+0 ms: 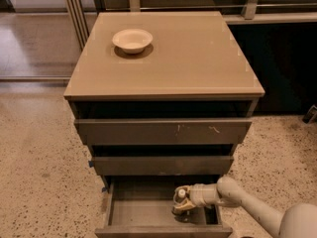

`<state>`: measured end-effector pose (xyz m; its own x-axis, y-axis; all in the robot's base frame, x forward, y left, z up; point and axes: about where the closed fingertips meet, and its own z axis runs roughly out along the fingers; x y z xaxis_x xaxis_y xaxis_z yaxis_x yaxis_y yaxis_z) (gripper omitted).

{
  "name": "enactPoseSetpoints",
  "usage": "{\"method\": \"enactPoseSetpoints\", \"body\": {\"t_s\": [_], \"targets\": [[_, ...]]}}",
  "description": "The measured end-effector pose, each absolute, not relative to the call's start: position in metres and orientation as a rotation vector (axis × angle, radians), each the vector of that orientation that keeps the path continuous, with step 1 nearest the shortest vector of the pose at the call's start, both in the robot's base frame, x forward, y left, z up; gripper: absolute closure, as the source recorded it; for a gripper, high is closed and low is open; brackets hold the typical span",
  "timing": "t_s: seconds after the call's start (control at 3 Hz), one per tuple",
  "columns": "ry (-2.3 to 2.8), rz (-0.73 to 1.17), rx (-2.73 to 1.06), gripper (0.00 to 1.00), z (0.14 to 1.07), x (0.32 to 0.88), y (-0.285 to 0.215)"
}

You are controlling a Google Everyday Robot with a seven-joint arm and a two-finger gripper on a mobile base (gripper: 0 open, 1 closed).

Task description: Place blue plastic bottle into bottom drawer

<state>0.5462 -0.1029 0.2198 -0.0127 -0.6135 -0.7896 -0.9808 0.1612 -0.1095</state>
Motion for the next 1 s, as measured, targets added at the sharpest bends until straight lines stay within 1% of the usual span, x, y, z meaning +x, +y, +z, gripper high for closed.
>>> {"method": "enactPoseSetpoints", "body": {"t_s": [0.33,0.67,1.0], "targets": [[1.711,0.639,-1.535,0.27,0.2197,0.5462,-0.1029],[1.711,0.639,-1.535,0.04,0.2197,0.5462,-0.1029],[1.711,0.639,-1.535,0.00,0.2197,0.5462,-0.1028]]}}
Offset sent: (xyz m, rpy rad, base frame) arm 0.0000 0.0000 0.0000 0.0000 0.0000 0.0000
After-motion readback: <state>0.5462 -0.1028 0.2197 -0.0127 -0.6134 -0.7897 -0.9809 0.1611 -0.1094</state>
